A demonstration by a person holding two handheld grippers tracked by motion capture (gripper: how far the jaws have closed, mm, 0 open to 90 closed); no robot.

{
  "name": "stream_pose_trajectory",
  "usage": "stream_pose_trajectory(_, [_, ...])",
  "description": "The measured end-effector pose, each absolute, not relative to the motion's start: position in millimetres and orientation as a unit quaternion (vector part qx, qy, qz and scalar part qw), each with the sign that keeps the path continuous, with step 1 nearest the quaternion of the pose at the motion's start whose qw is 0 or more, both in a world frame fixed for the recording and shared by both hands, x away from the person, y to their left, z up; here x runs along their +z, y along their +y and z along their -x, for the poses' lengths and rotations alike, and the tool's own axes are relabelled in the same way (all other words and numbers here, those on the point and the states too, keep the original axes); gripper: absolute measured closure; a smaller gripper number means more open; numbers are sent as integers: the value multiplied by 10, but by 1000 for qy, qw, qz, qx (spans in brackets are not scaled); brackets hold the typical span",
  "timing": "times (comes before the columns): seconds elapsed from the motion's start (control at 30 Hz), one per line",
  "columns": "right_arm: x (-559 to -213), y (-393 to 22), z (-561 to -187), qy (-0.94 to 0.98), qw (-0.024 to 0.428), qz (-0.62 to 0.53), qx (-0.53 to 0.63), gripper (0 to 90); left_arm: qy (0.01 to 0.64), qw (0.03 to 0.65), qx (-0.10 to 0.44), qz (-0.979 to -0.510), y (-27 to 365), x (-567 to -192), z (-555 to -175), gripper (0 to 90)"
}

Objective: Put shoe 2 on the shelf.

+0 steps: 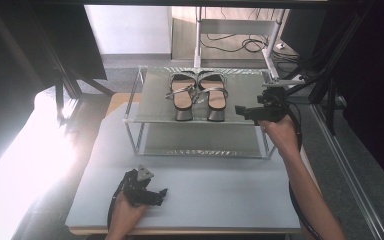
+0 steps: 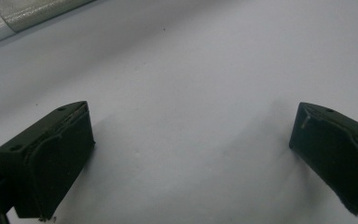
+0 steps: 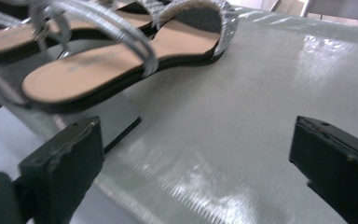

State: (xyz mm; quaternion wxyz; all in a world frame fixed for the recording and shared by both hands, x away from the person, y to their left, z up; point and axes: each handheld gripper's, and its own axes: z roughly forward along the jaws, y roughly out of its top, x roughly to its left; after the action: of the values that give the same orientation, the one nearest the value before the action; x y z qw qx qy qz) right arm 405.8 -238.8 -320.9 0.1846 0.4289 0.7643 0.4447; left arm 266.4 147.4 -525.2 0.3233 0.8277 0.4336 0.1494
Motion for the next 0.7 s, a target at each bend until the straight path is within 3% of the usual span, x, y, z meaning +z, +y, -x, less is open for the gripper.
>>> stream_pose_trajectory(0.7, [-3314,-2371,-3406,804,180,-354,442,0,433,322,149,-828,1476,-5251,-2664,0])
